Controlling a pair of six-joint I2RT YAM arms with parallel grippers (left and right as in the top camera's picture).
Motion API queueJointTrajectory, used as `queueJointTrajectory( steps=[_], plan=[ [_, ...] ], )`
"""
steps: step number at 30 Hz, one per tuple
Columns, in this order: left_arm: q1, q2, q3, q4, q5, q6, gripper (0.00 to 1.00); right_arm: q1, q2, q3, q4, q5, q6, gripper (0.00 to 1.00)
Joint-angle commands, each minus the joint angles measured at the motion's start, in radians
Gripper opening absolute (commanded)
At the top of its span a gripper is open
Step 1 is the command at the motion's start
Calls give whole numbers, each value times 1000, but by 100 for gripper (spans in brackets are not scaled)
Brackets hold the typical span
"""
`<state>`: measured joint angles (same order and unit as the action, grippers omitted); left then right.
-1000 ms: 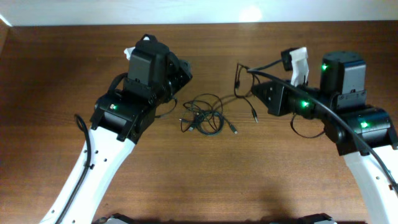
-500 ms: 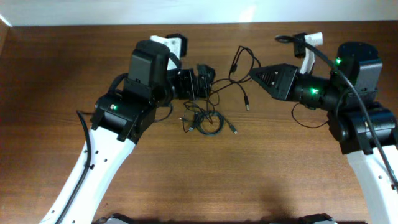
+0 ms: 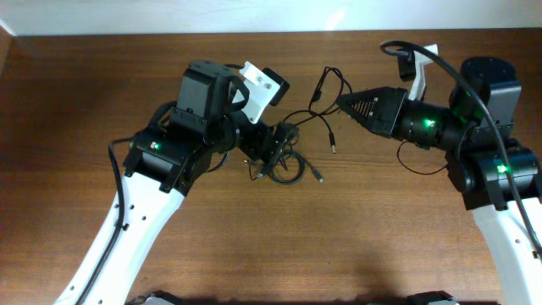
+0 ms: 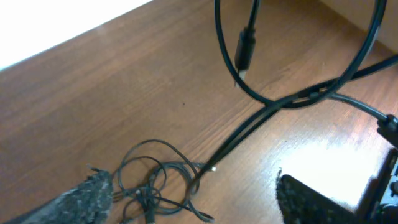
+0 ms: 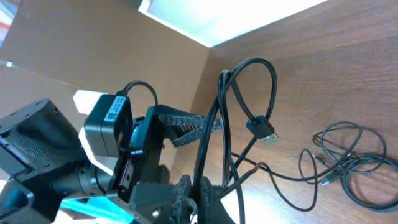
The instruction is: Untangle cables
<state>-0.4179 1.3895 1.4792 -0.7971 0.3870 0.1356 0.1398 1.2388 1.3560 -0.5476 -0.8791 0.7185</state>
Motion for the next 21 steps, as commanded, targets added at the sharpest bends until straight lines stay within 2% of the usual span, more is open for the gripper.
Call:
queueJointTrajectory(
  steps=[1,5,9,10,15,18,19,20,21],
  plan=[
    [0,36,8,22,23,39,73,-5,-2,13,8,-54,23,4],
    [1,71,8,45,107,39,64,-5,-2,13,10,-60,23,4],
    [2,71,8,77,106,39,53,-5,-2,13,10,-60,23,4],
    [2,71,8,79,106,39,47,-5,-2,13,10,-60,23,4],
    [2,71,8,79,106,39,38,-5,-2,13,10,-60,20,4],
    [2,71,8,81,103,39,24,-5,-2,13,10,-60,19,4],
    [2,71,8,82,103,39,17,-5,-2,13,10,-60,19,4],
    [2,71,8,85,103,39,5,-5,-2,13,10,-60,19,4],
    [2,71,8,85,103,39,2,-5,-2,13,10,-59,19,4]
  ],
)
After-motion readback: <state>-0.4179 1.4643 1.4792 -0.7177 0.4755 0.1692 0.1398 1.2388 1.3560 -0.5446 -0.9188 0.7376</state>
